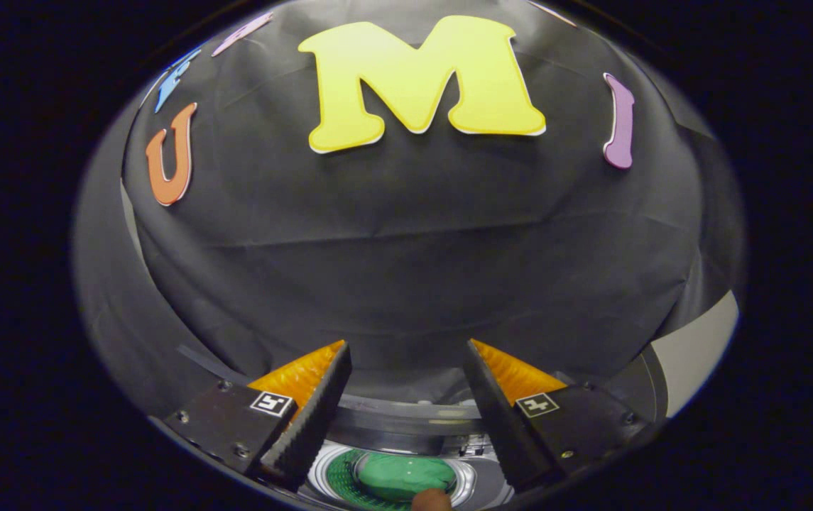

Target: Put the clothes into the washing machine and then close the washing machine lid.

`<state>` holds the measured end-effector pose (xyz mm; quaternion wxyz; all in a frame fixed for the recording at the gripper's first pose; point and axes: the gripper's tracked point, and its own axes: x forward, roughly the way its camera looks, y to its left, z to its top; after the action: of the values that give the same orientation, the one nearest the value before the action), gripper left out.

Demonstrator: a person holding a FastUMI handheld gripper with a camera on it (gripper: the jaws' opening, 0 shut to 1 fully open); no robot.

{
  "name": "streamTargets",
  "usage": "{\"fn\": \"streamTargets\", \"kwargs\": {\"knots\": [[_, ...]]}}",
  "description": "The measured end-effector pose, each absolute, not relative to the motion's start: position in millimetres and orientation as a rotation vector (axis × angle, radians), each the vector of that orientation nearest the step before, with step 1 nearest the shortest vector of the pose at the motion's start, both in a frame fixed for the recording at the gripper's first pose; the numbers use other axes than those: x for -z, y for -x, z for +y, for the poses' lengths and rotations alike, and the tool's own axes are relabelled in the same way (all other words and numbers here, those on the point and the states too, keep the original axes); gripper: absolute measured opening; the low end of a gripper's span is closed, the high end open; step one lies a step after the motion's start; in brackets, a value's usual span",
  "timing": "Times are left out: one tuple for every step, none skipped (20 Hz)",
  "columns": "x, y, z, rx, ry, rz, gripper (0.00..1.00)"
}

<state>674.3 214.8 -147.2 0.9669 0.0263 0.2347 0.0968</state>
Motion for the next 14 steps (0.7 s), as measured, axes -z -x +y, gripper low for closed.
{"fn": "streamTargets", "kwargs": {"knots": [[144.9, -673.7, 214.3, -0.199, -0.049, 0.460, 0.99], [146.3, -675.1, 214.1, -0.199, -0.047, 0.458, 0.99], [146.6, -675.1, 214.5, -0.198, -0.047, 0.457, 0.99], [147.5, -675.9, 214.6, -0.199, -0.045, 0.457, 0.99], [147.9, -676.1, 214.7, -0.200, -0.044, 0.459, 0.99], [148.5, -675.6, 215.0, -0.202, -0.045, 0.463, 0.99], [148.9, -675.6, 215.7, -0.204, -0.046, 0.463, 0.99], [149.0, -676.3, 215.4, -0.206, -0.043, 0.459, 0.99], [148.6, -676.5, 216.0, -0.210, -0.042, 0.453, 0.99], [148.4, -677.2, 215.3, -0.212, -0.040, 0.445, 0.99], [147.4, -678.2, 215.6, -0.213, -0.040, 0.435, 0.99], [147.3, -678.9, 215.8, -0.216, -0.038, 0.427, 0.99], [146.3, -679.8, 215.5, -0.217, -0.038, 0.420, 0.99], [147.2, -680.2, 216.7, -0.217, -0.037, 0.413, 0.99]]}}
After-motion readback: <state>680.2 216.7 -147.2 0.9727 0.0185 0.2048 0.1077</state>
